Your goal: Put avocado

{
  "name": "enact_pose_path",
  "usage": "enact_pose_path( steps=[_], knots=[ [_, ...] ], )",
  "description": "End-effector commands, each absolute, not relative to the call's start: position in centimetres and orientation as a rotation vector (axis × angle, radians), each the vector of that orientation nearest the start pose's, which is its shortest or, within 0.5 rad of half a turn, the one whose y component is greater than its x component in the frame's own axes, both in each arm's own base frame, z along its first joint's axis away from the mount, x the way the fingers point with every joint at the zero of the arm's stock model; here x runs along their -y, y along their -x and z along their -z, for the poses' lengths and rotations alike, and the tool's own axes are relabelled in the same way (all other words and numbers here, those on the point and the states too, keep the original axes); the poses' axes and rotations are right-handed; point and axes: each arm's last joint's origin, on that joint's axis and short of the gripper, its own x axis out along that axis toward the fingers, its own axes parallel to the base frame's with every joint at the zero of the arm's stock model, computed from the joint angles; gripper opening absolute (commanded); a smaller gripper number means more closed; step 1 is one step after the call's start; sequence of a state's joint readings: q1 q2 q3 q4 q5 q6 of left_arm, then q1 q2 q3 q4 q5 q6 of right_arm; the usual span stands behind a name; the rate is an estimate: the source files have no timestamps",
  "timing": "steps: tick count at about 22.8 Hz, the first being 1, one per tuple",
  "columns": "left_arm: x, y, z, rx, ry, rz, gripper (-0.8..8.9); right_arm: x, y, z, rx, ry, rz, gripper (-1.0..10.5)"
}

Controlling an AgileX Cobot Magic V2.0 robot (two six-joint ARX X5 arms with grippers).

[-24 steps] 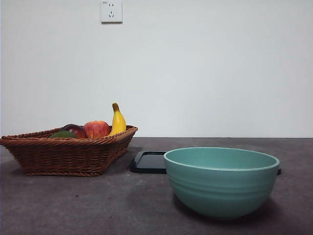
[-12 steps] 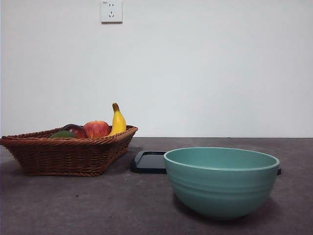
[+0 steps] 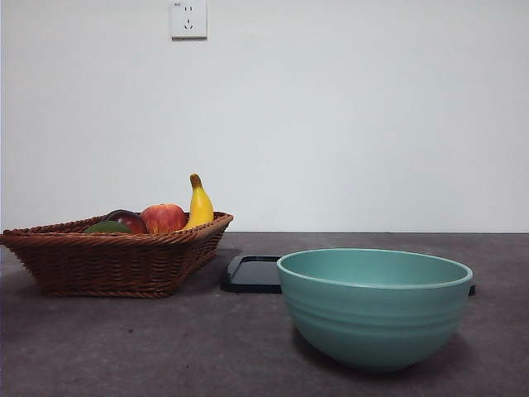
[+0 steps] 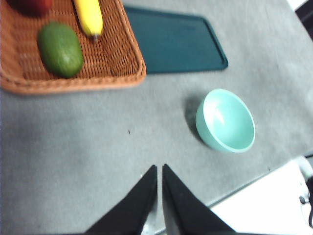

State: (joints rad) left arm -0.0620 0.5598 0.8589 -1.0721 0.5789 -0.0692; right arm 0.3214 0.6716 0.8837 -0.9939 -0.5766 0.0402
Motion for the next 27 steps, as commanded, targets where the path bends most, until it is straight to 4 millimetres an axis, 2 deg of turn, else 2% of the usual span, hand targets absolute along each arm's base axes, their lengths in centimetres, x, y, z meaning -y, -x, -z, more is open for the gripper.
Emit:
enact_pose_path(
  steps=[1, 2, 3, 4, 5, 6, 7, 8, 13, 18, 27],
  knots=[
    [2.1, -7.8, -31.4, -0.756, 0.245, 0.598, 0.25, -5.1, -9.6, -31.8, -0.793, -0.109, -0.861, 0.1],
    [2.1, -7.8, -31.4, -0.756, 0.245, 0.598, 0.34, -5.1, -9.7, -31.8, -0.793, -0.11, -0.861, 0.2],
    [2.1, -7.8, -31.4, -0.756, 0.245, 0.598, 0.49, -5.1, -9.7, -31.8, -0.793, -0.11, -0.86, 0.9],
    [2.1, -7.8, -31.4, -0.756, 0.245, 0.598, 1.09, -5.1, -9.7, -31.8, -0.793, -0.11, -0.86, 1.7],
    [2.1, -7.8, -31.4, -0.756, 0.245, 0.597, 2.42, -5.1, -9.7, -31.8, -0.793, -0.111, -0.86, 3.0],
    [2.1, -7.8, -31.4, -0.756, 0.243, 0.594, 3.6, -5.1, -9.7, -31.8, -0.794, -0.112, -0.86, 3.8],
    [2.1, -7.8, -31.4, -0.756, 0.242, 0.59, 4.4, -5.1, -9.7, -31.8, -0.794, -0.113, -0.86, 4.0],
    [2.1, -7.8, -31.4, -0.756, 0.242, 0.59, 4.64, -5.1, -9.7, -31.8, -0.794, -0.113, -0.859, 4.0],
    [2.1, -8.0, -31.4, -0.752, 0.24, 0.588, 4.64, -5.1, -9.7, -31.8, -0.794, -0.113, -0.859, 4.0],
    [2.1, -9.1, -31.5, -0.743, 0.244, 0.557, 4.63, -5.1, -9.7, -31.8, -0.794, -0.113, -0.859, 4.0],
    [2.7, -14.4, -32.1, -0.715, 0.268, 0.535, 4.54, -5.1, -9.7, -31.8, -0.794, -0.112, -0.859, 4.0]
  ],
)
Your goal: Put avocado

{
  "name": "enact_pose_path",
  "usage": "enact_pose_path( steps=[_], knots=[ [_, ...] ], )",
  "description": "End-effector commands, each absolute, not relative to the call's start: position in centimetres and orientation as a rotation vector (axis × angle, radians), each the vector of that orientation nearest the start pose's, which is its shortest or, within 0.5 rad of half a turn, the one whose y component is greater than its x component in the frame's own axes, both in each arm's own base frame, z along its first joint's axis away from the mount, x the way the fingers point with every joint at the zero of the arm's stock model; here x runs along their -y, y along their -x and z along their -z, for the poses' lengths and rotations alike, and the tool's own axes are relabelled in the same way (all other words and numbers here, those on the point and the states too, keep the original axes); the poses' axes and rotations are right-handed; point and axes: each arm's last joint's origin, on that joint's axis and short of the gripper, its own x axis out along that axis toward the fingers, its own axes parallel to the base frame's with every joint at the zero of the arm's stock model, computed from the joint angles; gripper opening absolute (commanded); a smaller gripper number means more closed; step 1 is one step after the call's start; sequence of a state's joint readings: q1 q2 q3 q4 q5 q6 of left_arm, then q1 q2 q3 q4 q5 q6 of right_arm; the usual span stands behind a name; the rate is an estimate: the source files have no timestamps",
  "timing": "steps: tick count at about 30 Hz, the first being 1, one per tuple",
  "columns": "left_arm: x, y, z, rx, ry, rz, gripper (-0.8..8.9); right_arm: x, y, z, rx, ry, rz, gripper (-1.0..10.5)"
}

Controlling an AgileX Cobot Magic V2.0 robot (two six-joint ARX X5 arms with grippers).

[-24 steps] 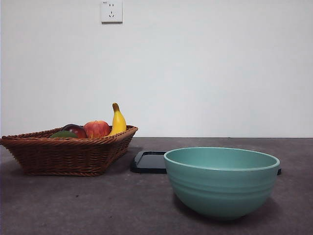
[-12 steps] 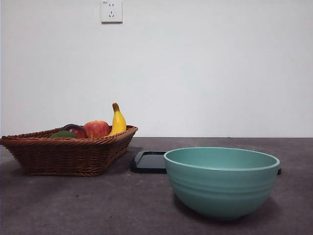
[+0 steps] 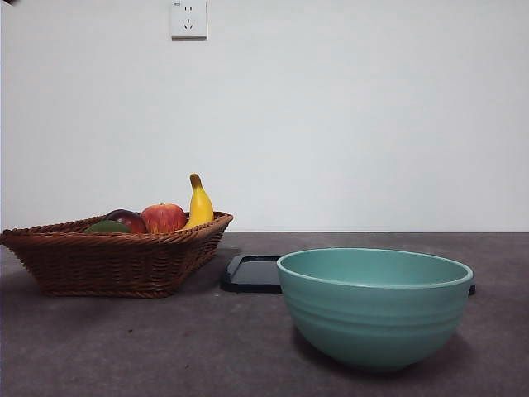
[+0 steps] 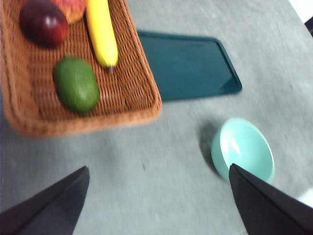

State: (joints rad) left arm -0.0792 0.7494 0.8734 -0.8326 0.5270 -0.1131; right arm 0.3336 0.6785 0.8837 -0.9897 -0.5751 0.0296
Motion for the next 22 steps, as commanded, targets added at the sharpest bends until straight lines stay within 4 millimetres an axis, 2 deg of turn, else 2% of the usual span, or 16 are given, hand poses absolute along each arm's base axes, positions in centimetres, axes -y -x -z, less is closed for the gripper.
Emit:
enact_pose_path(
  steps=[1, 7, 12, 19, 22],
  knots=[
    [2.9, -15.2, -32.2, -0.72, 0.26, 0.53, 4.53, -5.1, -9.7, -31.8, -0.794, -0.113, -0.859, 4.0],
    [4.5, -19.9, -32.5, -0.763, 0.204, 0.481, 4.53, -5.1, -9.7, -31.8, -0.79, -0.109, -0.853, 4.0],
    [6.2, -23.7, -31.9, -0.814, 0.126, 0.406, 4.36, -5.1, -9.7, -31.8, -0.789, -0.109, -0.853, 4.0],
    [8.5, -28.6, -29.2, -0.91, 0.027, 0.326, 4.36, -5.1, -9.7, -31.8, -0.789, -0.109, -0.852, 4.0],
    [9.2, -30.0, -27.7, -0.945, -0.003, 0.305, 4.36, -5.1, -9.8, -31.8, -0.79, -0.109, -0.852, 4.0]
  ],
)
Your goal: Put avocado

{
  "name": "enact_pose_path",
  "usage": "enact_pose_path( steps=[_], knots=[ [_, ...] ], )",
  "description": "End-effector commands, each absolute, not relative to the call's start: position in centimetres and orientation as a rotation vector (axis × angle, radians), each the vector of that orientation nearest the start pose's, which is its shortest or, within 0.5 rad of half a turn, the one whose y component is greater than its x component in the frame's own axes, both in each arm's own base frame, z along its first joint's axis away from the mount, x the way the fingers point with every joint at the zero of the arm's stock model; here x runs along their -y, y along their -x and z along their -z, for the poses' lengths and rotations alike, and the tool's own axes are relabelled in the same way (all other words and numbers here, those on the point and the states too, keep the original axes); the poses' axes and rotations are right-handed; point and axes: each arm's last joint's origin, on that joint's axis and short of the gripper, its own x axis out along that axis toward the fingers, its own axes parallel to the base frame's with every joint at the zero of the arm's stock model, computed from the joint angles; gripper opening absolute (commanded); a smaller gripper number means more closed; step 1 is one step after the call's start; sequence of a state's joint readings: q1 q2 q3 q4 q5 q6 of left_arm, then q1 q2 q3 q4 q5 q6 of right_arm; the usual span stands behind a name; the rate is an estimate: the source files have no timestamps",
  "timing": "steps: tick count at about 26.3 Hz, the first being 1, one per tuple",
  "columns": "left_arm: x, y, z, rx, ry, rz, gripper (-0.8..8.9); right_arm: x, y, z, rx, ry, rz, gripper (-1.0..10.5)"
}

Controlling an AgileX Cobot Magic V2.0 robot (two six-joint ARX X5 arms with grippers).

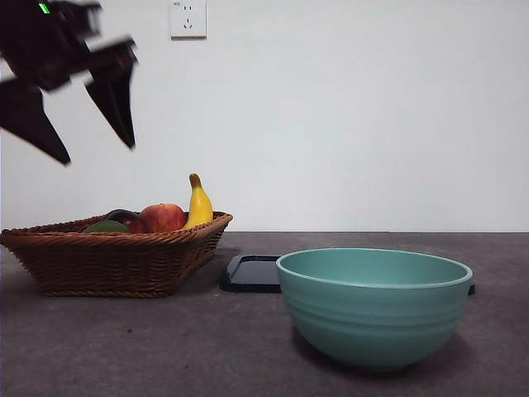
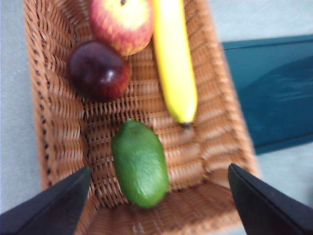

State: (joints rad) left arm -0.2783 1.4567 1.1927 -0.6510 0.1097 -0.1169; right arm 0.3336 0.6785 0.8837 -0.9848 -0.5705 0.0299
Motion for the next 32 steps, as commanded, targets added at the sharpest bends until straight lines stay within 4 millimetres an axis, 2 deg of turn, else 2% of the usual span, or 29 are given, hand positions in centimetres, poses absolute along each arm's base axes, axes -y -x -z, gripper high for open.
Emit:
enact_pose_path(
  steps=[1, 10, 15, 19, 24, 28, 30, 32],
  knots=[
    [9.5, -30.4, -27.1, -0.957, -0.016, 0.302, 4.36, -5.1, -9.7, -31.8, -0.789, -0.109, -0.852, 4.0],
    [10.8, -32.6, -22.5, -1.063, -0.078, 0.258, 4.36, -5.0, -9.8, -31.8, -0.789, -0.104, -0.839, 4.0],
    [11.0, -33.3, -20.9, -1.101, -0.089, 0.249, 4.36, -5.0, -9.8, -31.8, -0.79, -0.104, -0.834, 4.0],
    [11.1, -33.6, -20.4, -1.099, -0.105, 0.23, 4.26, -5.0, -9.8, -31.8, -0.791, -0.105, -0.834, 4.0],
    [11.2, -33.7, -20.5, -1.085, -0.104, 0.232, 2.58, -5.0, -9.8, -31.8, -0.791, -0.105, -0.834, 4.0],
    [11.2, -33.7, -20.4, -1.09, -0.104, 0.231, 2.29, -5.0, -9.8, -31.8, -0.79, -0.105, -0.834, 4.0],
    [11.2, -33.6, -20.4, -1.09, -0.104, 0.231, 1.68, -5.0, -9.8, -31.8, -0.79, -0.105, -0.834, 4.0],
    [11.2, -33.6, -20.5, -1.091, -0.104, 0.231, 1.48, -5.0, -9.8, -31.8, -0.79, -0.105, -0.834, 4.0]
  ],
)
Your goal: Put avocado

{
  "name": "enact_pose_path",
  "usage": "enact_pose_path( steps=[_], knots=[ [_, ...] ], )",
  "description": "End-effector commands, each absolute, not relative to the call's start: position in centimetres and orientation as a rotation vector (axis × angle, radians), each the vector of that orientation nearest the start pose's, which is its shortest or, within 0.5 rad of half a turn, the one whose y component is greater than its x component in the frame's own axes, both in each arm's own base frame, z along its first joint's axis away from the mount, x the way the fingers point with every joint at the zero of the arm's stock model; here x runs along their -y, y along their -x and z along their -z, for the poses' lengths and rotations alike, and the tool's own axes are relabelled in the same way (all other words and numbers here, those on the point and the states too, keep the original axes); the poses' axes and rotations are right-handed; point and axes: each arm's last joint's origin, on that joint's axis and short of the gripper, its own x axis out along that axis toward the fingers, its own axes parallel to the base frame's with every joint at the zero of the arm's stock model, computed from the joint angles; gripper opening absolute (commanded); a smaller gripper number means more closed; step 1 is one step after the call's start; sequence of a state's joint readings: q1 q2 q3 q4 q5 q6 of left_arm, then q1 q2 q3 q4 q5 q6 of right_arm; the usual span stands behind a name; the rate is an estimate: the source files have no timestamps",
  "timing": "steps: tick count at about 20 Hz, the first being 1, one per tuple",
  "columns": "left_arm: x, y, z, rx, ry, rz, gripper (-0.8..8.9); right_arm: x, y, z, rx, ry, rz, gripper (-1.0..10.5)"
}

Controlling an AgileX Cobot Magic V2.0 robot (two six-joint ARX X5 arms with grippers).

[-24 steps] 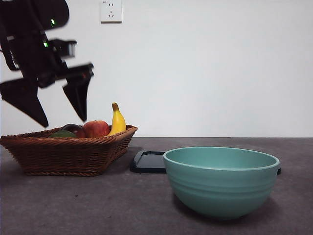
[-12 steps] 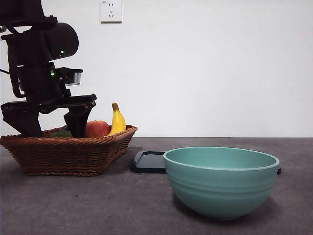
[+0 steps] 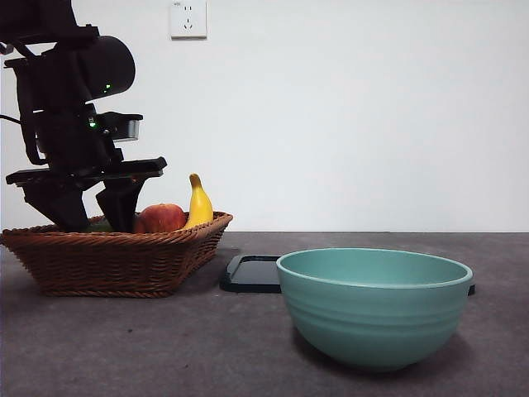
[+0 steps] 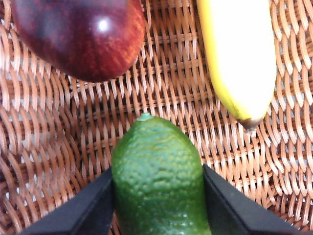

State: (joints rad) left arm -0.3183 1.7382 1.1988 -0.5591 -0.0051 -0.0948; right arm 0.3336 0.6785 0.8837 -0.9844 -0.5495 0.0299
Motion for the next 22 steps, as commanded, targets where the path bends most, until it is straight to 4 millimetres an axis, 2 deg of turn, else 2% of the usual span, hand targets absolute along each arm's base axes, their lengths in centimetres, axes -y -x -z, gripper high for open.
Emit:
enact_pose_path(
  steps=[1, 4, 6, 8, 11, 13, 17, 22],
  knots=[
    [11.2, -33.6, -20.6, -1.087, -0.103, 0.232, 1.48, -5.0, -9.8, -31.8, -0.79, -0.105, -0.834, 4.0],
    [11.3, -33.3, -22.3, -1.045, -0.089, 0.254, 1.49, -5.0, -9.8, -31.8, -0.79, -0.105, -0.834, 4.0],
    [11.5, -32.3, -24.2, -0.993, -0.082, 0.283, 1.49, -5.0, -9.8, -31.8, -0.79, -0.105, -0.834, 4.0],
    [12.0, -30.7, -26.5, -0.946, -0.075, 0.338, 1.49, -5.0, -9.8, -31.8, -0.789, -0.105, -0.834, 4.0],
    [13.2, -27.2, -29.9, -0.893, -0.055, 0.499, 1.49, -5.0, -9.8, -31.8, -0.789, -0.104, -0.831, 4.0],
    [14.5, -24.9, -31.4, -0.873, -0.054, 0.628, 1.49, -5.0, -9.8, -31.8, -0.79, -0.101, -0.819, 4.0],
    [18.6, -21.9, -31.5, -0.872, -0.119, 0.803, 1.49, -4.9, -9.9, -31.8, -0.799, -0.108, -0.761, 4.0],
    [24.4, -20.0, -29.0, -0.892, -0.207, 0.965, 1.49, -4.8, -9.9, -31.8, -0.813, -0.125, -0.726, 4.0]
  ],
)
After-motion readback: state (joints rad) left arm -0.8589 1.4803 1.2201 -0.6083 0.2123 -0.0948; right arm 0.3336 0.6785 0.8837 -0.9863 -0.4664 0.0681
